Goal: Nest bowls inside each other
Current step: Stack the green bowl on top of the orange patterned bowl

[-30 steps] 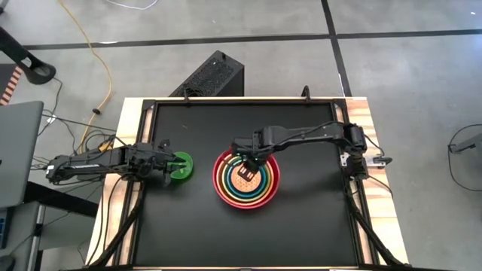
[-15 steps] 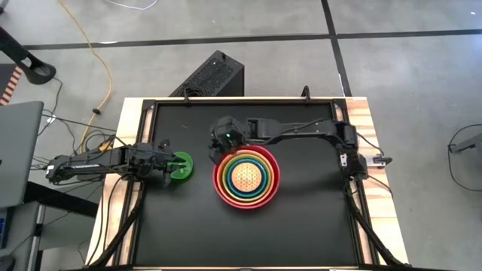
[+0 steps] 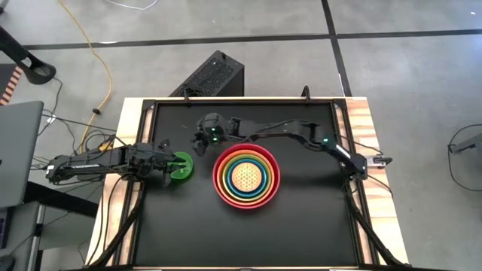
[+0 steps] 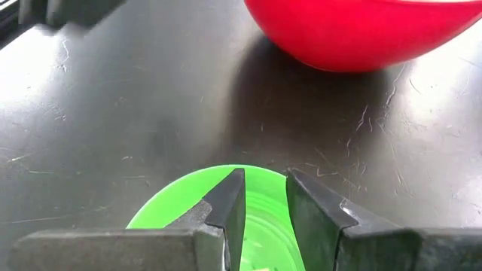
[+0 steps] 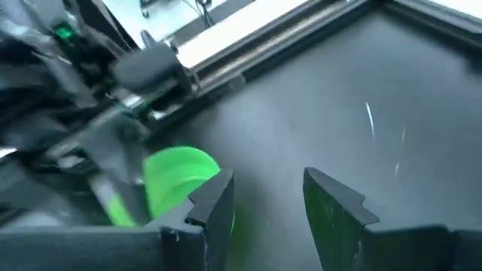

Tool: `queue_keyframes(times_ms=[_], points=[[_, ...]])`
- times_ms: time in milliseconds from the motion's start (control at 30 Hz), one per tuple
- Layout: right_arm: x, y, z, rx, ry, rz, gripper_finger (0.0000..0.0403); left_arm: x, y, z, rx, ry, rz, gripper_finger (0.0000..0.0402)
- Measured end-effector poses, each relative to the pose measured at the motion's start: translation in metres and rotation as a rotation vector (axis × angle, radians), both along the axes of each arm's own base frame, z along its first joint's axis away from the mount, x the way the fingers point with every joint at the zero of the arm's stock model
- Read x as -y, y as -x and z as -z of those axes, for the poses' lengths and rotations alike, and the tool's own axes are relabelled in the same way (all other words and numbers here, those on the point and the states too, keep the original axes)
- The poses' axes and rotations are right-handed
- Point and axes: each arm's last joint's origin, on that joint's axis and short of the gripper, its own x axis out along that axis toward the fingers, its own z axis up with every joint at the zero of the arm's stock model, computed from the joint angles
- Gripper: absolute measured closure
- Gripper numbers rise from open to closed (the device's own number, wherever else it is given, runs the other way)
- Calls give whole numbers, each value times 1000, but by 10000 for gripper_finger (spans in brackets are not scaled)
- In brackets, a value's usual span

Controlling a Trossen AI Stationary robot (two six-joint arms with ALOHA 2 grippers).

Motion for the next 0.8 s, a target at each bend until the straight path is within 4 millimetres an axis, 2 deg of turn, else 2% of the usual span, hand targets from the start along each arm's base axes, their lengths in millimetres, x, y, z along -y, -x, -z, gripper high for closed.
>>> queue_keyframes(times_ms=[233,367,467,800], points=[[2,-34,24,-126,-11,-36,229,0,0,0,0,0,-1,315],[1,-34,38,-113,-25,-39,229,0,0,0,0,-1,-1,315],[-1,-34,39,-127,-27,-42,229,0,0,0,0,-1,-2,315],[-29,-38,40,-134,33,-118,229,0,0,0,0,-1,-2,315]])
